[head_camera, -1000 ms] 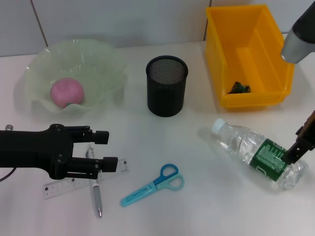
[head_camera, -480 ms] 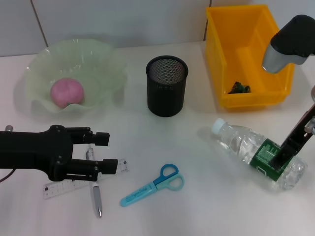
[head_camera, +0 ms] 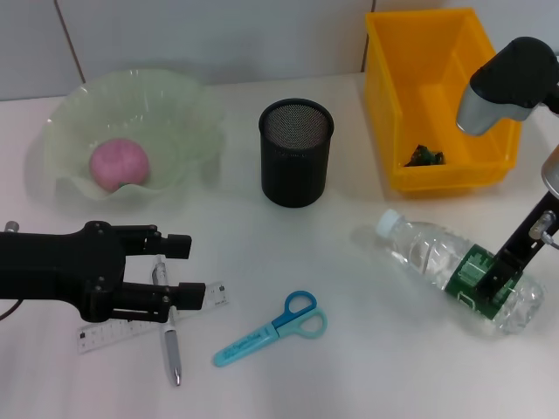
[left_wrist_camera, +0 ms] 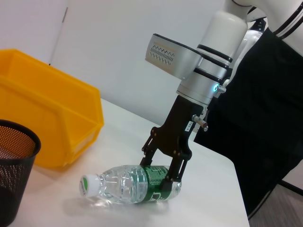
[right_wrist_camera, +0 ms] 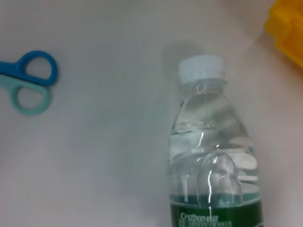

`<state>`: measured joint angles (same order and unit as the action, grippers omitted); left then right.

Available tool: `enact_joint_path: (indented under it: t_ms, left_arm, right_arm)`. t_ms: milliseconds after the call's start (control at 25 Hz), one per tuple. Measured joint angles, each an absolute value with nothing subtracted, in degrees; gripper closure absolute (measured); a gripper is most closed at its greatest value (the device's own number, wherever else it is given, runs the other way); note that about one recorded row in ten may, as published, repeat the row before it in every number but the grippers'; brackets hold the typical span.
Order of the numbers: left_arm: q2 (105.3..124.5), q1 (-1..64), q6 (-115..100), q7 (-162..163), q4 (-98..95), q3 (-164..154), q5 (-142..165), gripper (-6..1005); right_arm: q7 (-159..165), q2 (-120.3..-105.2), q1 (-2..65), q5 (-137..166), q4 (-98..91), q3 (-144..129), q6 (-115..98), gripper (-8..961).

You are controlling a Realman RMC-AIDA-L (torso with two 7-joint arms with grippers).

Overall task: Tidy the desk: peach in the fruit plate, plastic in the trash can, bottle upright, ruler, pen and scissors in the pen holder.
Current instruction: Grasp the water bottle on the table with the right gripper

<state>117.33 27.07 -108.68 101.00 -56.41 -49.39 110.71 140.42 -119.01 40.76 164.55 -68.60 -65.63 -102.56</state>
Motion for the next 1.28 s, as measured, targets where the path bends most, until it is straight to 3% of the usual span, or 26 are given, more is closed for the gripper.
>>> enact_joint_path:
  t_ms: [1280]
  left_arm:
    - [116.78,26.9,-109.2,100.9,-56.1,-49.4,110.5,200]
  right_arm:
    - [140.4,-119.08,42.6,163.9,-59.5,-66.3,-97.6,139]
